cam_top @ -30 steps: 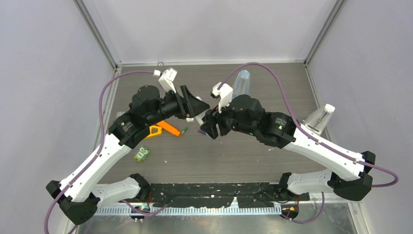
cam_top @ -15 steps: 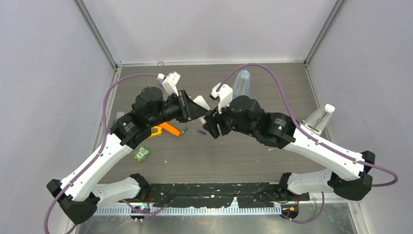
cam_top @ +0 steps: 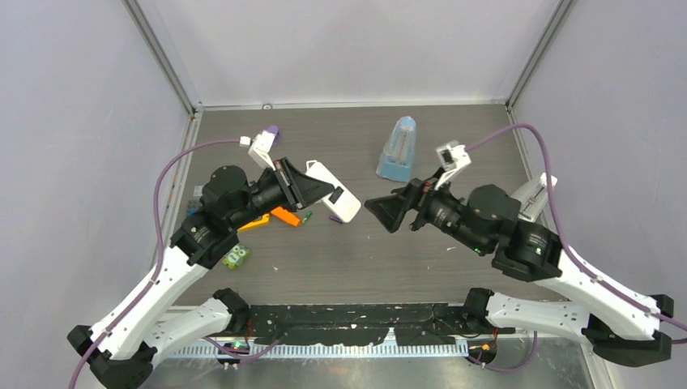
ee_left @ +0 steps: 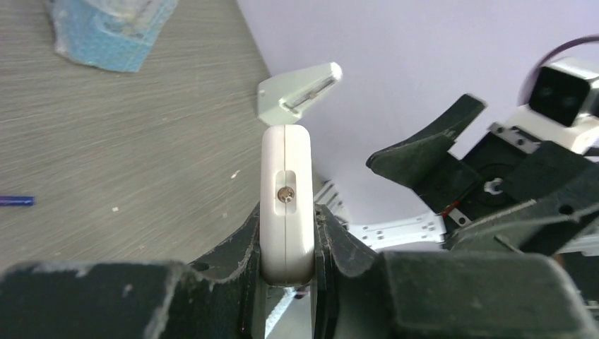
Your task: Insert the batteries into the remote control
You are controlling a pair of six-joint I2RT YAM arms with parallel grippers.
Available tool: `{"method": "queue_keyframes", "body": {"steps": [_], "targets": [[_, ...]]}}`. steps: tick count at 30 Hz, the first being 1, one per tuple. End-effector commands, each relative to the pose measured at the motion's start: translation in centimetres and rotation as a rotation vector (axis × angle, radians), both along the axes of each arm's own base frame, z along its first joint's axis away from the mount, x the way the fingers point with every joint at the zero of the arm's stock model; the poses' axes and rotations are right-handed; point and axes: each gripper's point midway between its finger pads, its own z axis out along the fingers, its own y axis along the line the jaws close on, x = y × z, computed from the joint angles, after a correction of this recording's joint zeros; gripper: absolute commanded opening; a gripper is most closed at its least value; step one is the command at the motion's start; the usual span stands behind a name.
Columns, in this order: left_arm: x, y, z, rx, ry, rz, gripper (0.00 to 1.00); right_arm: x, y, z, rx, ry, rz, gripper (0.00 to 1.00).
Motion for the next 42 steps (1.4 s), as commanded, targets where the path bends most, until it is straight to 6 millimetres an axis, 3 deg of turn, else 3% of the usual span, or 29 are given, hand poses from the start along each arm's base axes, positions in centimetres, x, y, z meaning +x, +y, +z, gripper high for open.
{"method": "queue_keyframes", "body": {"steps": [1, 7, 15, 28, 33, 42], "targets": [[-0.6, 0.4, 5.1, -0.211, -0.071, 0.011, 0.0, 0.2, 0.1, 3.2, 0.32, 0.125, -0.079, 0.95], [-1.5, 1.2, 6.5, -0.369, 0.006, 0.027, 0.0, 0.1, 2.1, 3.2, 0.458, 0.249, -0.052, 0.99], [-2.0, 1.0, 6.8, -0.508, 0.079, -0.01, 0.0, 0.2, 4.8, 2.6, 0.488, 0.344, -0.011, 0.85], [-2.2, 2.1, 7.7, -0.623, 0.09, 0.013, 0.0, 0.0, 4.8, 0.0, 0.485, 0.381, -0.011, 0.26], [-1.8, 3.7, 8.3, -0.712, 0.063, 0.08, 0.0, -0.1, 4.5, -0.3, 0.501, 0.359, -0.005, 0.06], [-0.9, 6.1, 8.3, -0.798, 0.027, 0.199, 0.0, -0.7, 3.9, 2.3, 0.587, 0.291, 0.05, 0.06]]}}
